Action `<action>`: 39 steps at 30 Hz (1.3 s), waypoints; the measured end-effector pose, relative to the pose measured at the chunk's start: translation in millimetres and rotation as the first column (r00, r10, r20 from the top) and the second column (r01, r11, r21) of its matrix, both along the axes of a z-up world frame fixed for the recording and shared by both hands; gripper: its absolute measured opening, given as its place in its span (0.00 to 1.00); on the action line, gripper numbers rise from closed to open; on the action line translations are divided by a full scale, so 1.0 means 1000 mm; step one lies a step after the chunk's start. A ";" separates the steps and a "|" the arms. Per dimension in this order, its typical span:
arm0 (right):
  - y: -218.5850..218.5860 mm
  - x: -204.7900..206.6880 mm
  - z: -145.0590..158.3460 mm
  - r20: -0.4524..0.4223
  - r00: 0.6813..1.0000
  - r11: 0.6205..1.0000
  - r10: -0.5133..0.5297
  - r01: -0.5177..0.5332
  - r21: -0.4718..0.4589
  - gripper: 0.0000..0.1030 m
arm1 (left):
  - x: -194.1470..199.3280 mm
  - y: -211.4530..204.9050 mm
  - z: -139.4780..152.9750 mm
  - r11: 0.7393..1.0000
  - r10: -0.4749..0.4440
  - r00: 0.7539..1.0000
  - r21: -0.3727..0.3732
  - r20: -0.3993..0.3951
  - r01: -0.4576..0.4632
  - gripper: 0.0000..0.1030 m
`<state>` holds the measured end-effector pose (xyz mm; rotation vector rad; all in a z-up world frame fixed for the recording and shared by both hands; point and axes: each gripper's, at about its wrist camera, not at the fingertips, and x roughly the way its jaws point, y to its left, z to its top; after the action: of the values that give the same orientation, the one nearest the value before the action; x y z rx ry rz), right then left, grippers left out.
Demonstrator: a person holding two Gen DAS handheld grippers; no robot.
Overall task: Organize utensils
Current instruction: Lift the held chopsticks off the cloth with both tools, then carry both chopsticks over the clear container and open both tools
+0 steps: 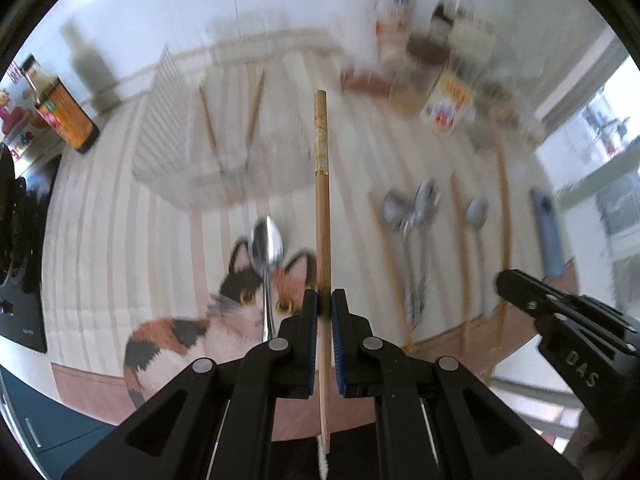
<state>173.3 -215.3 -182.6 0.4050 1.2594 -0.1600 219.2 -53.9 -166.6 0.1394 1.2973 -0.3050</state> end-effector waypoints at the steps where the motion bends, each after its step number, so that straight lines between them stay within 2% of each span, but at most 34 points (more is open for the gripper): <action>1: -0.001 0.010 0.010 0.019 1.000 1.000 0.008 -0.008 0.013 0.07 | 0.009 0.000 0.010 1.000 0.009 1.000 -0.013 0.011 -0.009 0.04; 6: 0.006 0.071 0.040 0.094 0.995 0.998 0.043 -0.046 0.033 0.07 | 0.060 0.013 0.055 0.995 0.092 0.992 -0.056 0.087 -0.088 0.04; 11: 0.022 0.151 0.051 0.131 0.986 0.991 0.101 -0.112 0.078 0.07 | 0.122 0.039 0.067 0.983 0.184 0.977 -0.044 0.108 -0.180 0.04; 18: 0.052 0.247 0.027 0.097 0.978 0.976 0.183 -0.193 0.100 0.07 | 0.204 0.077 0.034 0.964 0.265 0.964 -0.015 0.000 -0.265 0.04; 21: 0.062 0.271 0.009 0.063 0.977 0.972 0.204 -0.210 0.109 0.07 | 0.227 0.087 0.011 0.960 0.279 0.959 -0.002 -0.056 -0.280 0.05; 25: 0.076 0.290 -0.024 -0.002 0.970 0.963 0.245 -0.243 0.115 0.07 | 0.240 0.095 -0.017 0.959 0.284 0.952 0.012 -0.114 -0.284 0.05; 31: 0.084 0.297 -0.056 -0.074 0.958 0.954 0.279 -0.267 0.135 0.09 | 0.237 0.099 -0.022 0.962 0.273 0.955 -0.001 -0.118 -0.275 0.09; 34: 0.078 0.293 -0.054 -0.074 0.962 0.959 0.264 -0.253 0.128 0.27 | 0.236 0.101 -0.014 0.961 0.278 0.957 0.015 -0.083 -0.278 0.25; 36: 0.073 0.287 -0.045 -0.060 0.964 0.962 0.257 -0.250 0.108 0.29 | 0.229 0.103 -0.003 0.959 0.281 0.959 0.028 -0.034 -0.281 0.47; 39: 0.059 0.274 -0.027 -0.030 0.971 0.970 0.236 -0.234 0.062 0.38 | 0.216 0.105 0.012 0.956 0.286 0.957 0.049 0.045 -0.289 0.67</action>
<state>447.3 -156.5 -209.9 0.3006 1.3410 0.0715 435.6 51.0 -154.6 0.0017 1.2699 -0.0171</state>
